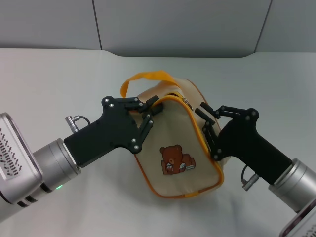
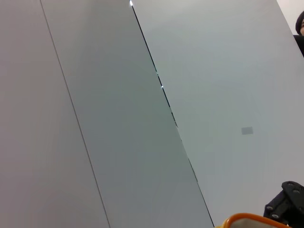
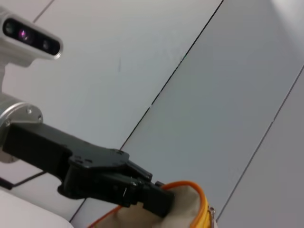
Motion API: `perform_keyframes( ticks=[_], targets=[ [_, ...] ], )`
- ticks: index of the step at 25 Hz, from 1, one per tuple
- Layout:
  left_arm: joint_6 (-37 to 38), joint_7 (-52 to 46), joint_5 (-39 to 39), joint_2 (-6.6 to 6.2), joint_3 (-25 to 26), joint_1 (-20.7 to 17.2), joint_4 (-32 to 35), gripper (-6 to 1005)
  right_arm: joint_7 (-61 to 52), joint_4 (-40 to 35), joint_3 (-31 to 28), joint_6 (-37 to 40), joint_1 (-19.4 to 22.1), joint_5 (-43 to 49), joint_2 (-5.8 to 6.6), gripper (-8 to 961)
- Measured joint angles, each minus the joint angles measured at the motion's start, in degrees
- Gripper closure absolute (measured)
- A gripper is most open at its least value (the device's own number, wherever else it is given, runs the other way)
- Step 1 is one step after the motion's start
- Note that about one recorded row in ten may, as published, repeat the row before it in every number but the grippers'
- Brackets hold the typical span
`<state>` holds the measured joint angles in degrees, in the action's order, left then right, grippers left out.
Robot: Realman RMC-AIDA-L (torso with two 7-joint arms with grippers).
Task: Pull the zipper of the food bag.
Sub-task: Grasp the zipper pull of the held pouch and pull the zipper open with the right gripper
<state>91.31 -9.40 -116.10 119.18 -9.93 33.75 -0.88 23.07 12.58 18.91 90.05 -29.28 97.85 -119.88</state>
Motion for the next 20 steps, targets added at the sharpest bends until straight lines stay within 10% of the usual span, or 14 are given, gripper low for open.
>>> perform_keyframes(
  ticks=[20],
  targets=[
    [0.1, 0.0, 0.0, 0.0, 0.0, 0.1, -0.1, 935, 9.1, 3.3, -1.2, 0.0, -1.4, 0.1, 0.0, 520]
  ],
)
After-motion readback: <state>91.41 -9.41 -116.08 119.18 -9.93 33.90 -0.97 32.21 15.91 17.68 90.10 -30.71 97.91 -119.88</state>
